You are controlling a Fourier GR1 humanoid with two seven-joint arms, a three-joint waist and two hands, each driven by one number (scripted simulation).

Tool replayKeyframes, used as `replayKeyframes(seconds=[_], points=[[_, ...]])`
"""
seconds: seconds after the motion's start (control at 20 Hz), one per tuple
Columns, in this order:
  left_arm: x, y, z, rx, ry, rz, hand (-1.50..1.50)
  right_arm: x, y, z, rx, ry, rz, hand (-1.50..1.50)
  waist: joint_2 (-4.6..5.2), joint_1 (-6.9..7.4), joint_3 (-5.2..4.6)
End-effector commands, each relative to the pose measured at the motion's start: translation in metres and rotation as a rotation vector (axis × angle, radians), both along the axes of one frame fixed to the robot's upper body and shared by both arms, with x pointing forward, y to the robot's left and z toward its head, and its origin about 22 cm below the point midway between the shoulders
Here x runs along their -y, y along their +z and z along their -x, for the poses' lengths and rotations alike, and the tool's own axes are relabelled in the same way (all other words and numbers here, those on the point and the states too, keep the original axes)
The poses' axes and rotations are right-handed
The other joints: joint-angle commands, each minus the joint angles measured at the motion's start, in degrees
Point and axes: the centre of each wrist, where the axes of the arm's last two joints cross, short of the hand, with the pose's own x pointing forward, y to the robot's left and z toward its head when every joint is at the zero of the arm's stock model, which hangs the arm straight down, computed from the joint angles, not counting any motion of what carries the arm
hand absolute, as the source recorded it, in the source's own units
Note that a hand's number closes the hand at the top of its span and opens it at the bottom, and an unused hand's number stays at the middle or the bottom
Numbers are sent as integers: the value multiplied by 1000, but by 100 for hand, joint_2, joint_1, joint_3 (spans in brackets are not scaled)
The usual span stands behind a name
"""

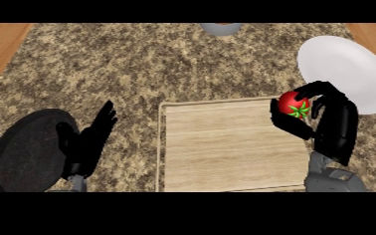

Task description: Pick the tomato from the tray and place it in the plate

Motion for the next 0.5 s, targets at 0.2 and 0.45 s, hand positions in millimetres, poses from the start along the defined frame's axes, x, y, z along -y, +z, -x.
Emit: replayKeyframes(seconds=[0.2, 0.45], points=[[12, -14, -9, -42, 3, -5, 0, 95, -10, -34, 76, -132, 32, 150, 29, -1, -22], [4, 1, 0, -36, -26, -6, 0, 138, -28, -73, 114, -257, 35, 150, 54, 140, -11]])
